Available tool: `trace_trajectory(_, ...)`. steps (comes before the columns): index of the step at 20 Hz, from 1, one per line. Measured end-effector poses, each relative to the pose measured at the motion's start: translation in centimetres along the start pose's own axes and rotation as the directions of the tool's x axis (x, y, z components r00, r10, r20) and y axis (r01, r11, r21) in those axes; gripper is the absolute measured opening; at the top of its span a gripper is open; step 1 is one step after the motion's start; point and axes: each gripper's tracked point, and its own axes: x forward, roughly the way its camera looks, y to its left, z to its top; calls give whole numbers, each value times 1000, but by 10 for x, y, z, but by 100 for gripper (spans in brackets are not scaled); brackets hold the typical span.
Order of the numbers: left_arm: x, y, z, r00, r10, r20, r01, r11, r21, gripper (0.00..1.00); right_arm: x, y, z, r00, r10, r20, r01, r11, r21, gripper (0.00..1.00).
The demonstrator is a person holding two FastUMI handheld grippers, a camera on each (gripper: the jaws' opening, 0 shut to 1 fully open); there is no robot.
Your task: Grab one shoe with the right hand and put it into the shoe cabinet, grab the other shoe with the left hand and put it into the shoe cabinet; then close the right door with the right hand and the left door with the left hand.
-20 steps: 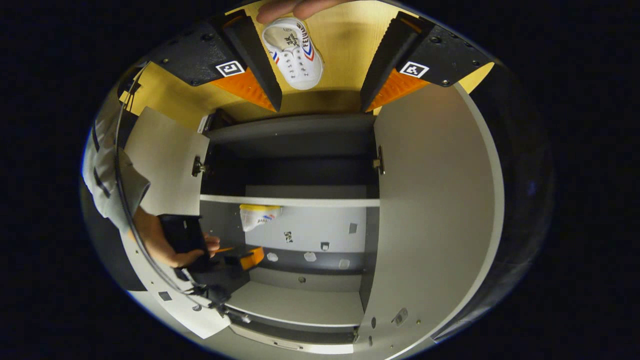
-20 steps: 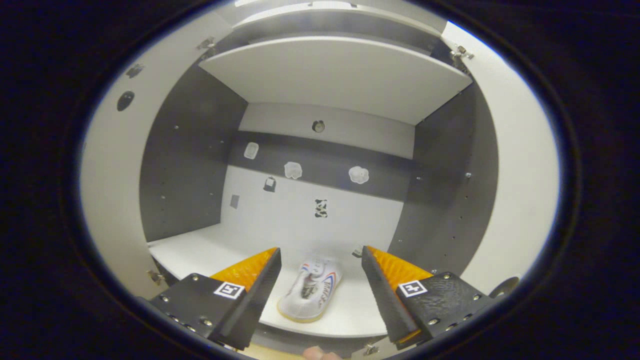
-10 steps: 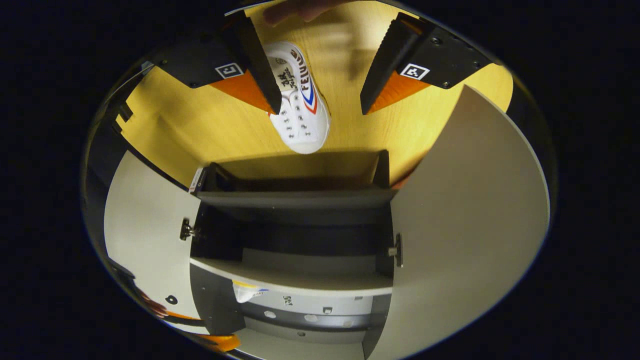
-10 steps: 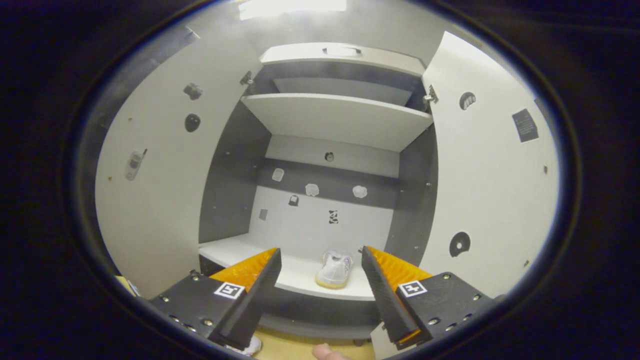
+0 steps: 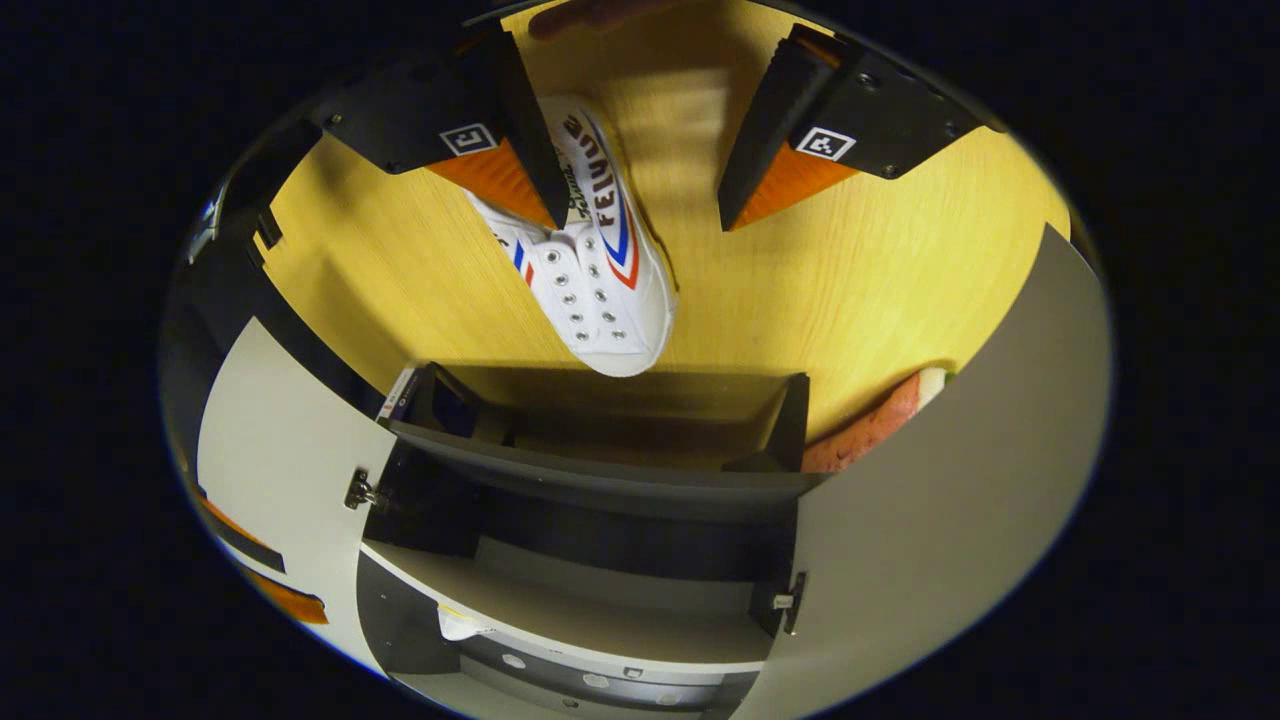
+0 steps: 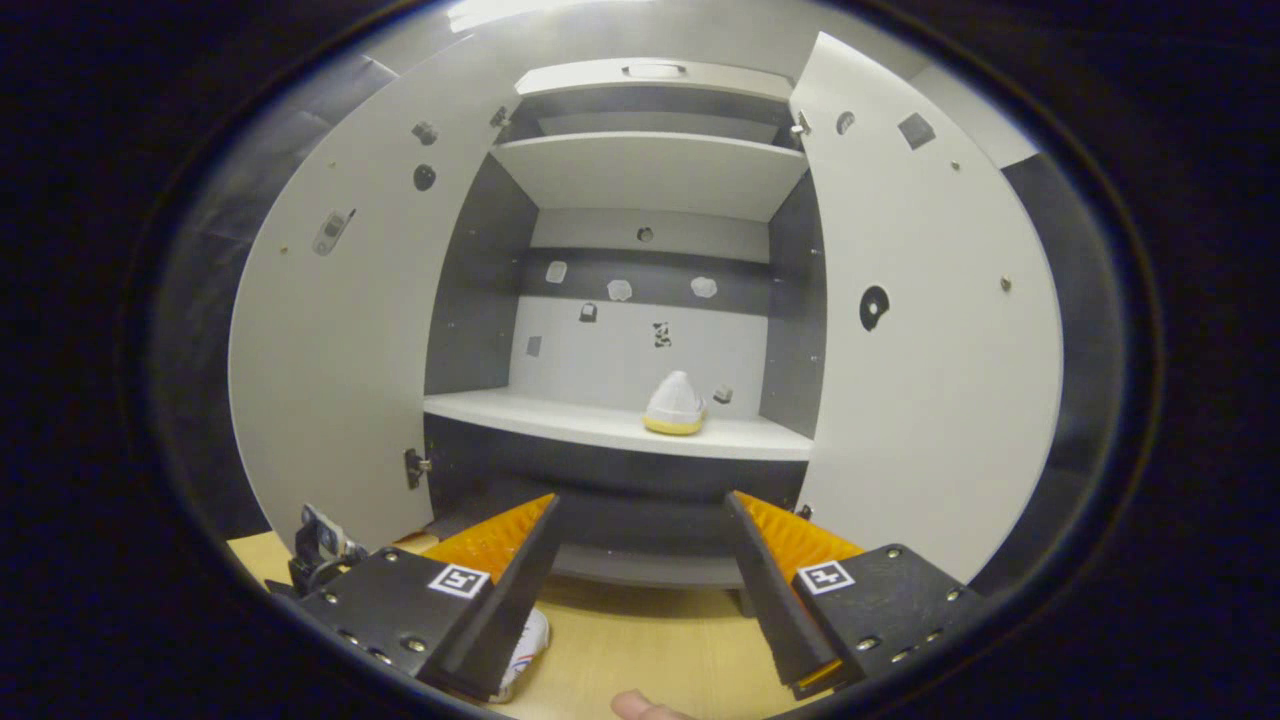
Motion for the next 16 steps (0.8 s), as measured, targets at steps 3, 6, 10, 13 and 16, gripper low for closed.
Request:
trace_trajectory(3,8,1,-1,999,29,-39,-28,999,23,93,-6,-14,-21,1000,-25,-2,24,999,-44,96)
trace_trajectory(6,21,-4,-6,993,19,-119,-16,1000,20,85,-16,-20,-38,1000,3,-23,-4,1000,-27,96)
trace_trajectory(10,29,-13,-3,985,6,-173,10,996,91,71,-25,-27,-44,999,39,-20,-39,999,0,96)
trace_trajectory(13,28,-6,1,984,47,-175,-30,995,98,51,-29,-34,-50,999,29,-25,-30,999,-16,94)
trace_trajectory(16,27,-1,8,986,48,-161,-32,994,104,19,-38,-43,-58,999,14,-30,-15,999,-29,95)
